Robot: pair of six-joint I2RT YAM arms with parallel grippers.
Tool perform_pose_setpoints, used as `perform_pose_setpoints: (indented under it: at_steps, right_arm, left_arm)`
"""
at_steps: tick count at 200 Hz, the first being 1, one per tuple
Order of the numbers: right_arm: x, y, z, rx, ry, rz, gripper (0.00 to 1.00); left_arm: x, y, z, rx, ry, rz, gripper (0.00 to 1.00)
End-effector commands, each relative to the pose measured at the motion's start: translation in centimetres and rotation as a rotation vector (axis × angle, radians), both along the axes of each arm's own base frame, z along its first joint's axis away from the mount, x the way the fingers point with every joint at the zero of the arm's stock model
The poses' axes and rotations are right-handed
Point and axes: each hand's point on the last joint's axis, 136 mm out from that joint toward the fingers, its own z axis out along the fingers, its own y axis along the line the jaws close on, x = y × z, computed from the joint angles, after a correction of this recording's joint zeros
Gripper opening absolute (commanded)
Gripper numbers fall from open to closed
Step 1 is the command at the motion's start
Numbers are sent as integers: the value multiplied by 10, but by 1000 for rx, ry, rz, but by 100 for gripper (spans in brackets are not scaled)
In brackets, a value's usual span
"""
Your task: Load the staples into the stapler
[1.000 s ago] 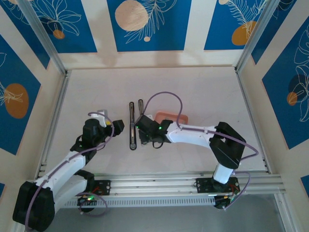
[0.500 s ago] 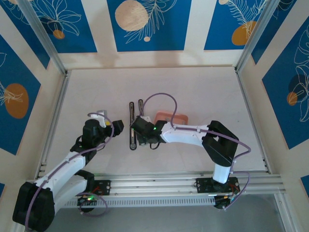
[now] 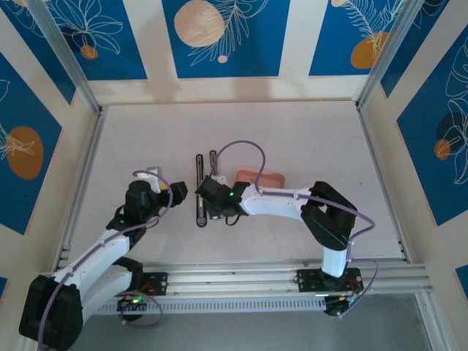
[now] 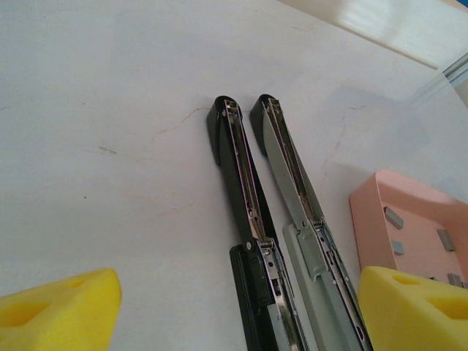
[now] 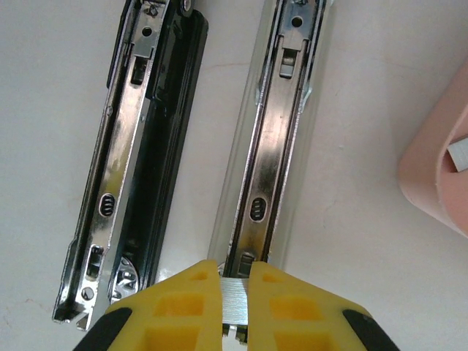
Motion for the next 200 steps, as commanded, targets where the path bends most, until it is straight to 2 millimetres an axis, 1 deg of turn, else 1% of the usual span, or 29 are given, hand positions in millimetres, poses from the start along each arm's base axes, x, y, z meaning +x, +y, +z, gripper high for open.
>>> perform_pose_setpoints:
  at_steps: [1, 24, 65, 82, 115, 162, 200]
  right_arm:
    - [4, 0, -3, -7, 7, -27, 11]
    - [3, 0, -4, -9, 15, -29, 11]
    - [1, -7, -4, -32, 17, -48, 11]
    - [0, -6, 0, -22, 4, -37, 11]
    - [1, -2, 13, 9, -30, -26, 11]
    - [3, -3, 20, 22, -49, -27, 12]
    - [2, -6, 9, 2, -16, -37, 12]
  left_arm:
    - [-1, 0, -1, 17, -6, 1, 84]
    - [-1, 1, -1, 17, -6, 2, 84]
    - [-1, 1, -1, 18, -6, 2, 84]
    - [-1, 0, -1, 17, -6, 2, 84]
    - [0, 0, 0, 16, -8, 1, 84]
    - [0, 0, 0, 15, -7, 0, 84]
    - [0, 0, 0, 14, -6, 1, 84]
